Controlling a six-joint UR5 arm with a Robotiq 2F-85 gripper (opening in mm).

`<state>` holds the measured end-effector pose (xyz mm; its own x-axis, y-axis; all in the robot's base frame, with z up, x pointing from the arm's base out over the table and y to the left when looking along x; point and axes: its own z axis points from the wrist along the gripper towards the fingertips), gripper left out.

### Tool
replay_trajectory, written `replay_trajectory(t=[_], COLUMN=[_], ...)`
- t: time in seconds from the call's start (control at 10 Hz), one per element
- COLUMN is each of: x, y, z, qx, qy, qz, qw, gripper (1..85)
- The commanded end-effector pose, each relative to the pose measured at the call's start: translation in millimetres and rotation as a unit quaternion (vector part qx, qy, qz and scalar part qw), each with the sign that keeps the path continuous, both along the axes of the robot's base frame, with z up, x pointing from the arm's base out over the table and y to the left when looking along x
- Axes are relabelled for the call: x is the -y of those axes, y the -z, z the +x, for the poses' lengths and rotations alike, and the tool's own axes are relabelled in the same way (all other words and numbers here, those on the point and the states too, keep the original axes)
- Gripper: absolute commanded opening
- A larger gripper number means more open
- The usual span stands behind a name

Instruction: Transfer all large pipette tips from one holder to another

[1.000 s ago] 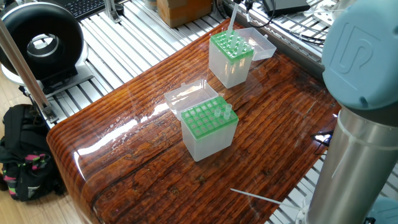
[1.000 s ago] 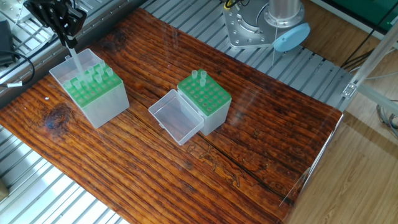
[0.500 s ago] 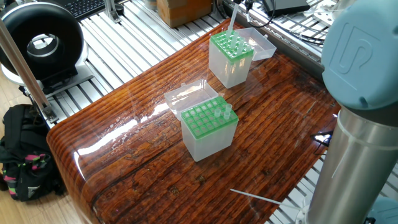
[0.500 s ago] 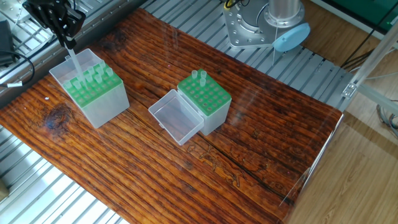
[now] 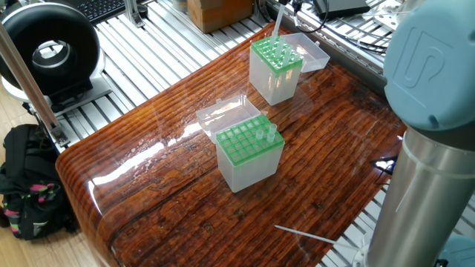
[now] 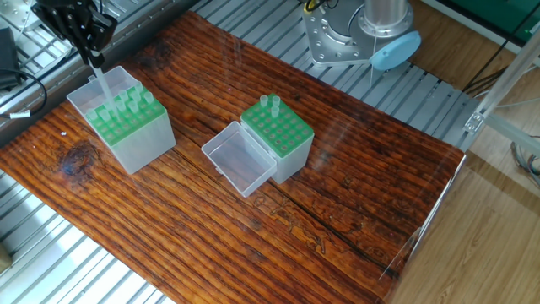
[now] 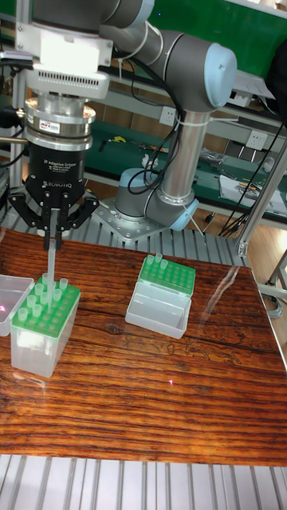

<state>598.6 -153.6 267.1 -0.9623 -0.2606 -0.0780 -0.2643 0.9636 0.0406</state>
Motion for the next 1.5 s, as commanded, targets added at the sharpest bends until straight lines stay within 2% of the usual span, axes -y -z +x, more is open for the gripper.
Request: replay_trajectory(t=[0.0,0.8,1.4], x=[-4.1,-2.3,-4.1], y=[-2.4,-1.7,0.3], z=[2.0,5.0,3.1], qx=[0.002,-0.003,-0.010], qy=[-0.004,-0.006,-0.011], qz=[0.005,0.001,0.004], qw=[1.0000,1.0000,0.9999], gripper=[12.0,14.0,22.7])
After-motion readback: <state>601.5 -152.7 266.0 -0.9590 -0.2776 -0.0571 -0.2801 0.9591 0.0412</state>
